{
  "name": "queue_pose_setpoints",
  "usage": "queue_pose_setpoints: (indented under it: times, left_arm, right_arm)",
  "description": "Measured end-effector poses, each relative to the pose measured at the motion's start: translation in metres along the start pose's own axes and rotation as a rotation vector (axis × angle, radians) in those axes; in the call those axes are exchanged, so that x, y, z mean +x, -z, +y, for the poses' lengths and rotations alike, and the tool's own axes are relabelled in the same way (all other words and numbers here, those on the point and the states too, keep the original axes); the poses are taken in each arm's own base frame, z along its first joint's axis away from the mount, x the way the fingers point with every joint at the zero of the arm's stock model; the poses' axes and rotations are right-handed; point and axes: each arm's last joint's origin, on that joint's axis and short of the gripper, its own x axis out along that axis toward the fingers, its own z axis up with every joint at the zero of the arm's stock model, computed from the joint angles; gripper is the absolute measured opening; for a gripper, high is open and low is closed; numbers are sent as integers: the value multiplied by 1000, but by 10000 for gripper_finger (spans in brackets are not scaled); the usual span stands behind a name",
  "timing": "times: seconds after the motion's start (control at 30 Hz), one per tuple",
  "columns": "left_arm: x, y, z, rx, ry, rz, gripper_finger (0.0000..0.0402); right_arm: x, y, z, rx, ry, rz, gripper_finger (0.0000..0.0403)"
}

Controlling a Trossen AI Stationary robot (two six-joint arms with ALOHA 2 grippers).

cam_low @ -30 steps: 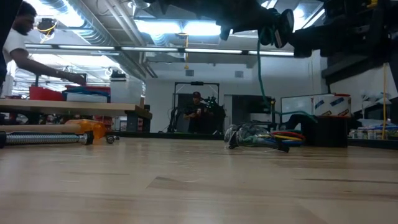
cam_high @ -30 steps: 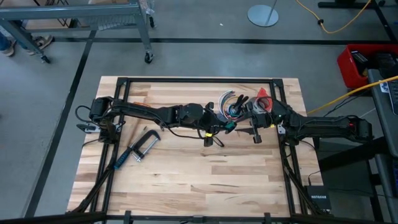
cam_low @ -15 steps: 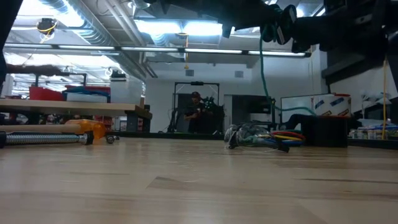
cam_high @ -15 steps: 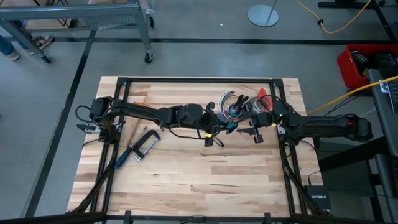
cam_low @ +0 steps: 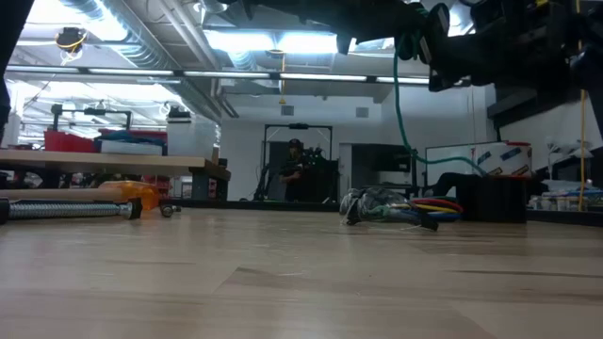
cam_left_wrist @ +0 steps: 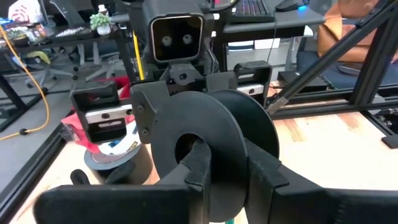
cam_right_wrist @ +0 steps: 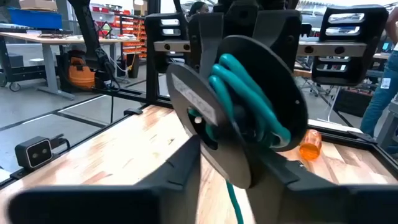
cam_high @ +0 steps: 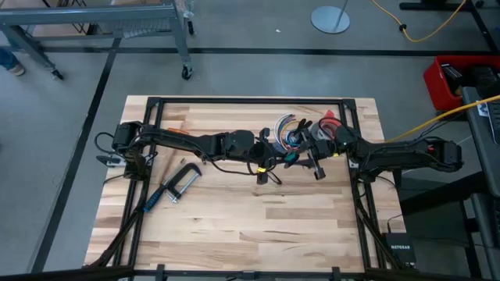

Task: Coil cords
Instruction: Uncoil the green wire from the black spool

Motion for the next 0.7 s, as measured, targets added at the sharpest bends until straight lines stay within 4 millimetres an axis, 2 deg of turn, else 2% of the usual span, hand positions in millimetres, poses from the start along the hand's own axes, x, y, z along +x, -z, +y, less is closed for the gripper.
queue_pose_setpoints:
  times: [0.17,0.23,0.33,0.5,0.7]
  left_arm:
    - [-1,-1,0,16,9,-2,47]
    - [-1,-1,0,25,12,-3,44]
    - [-1,-1,0,47,12,0,50]
    - [-1,-1,1,99,-19,1,89]
    - [-3,-4,2,178,-150,22,132]
  right_arm:
    - [1,-3,-1,-3,-17,-5,26]
    - [1,-3,0,-6,-23,-6,11]
    - [1,-2,0,-5,-23,-4,16]
    - [1,-3,-1,-4,-23,-4,6]
    - [1,-2,-2,5,13,7,4]
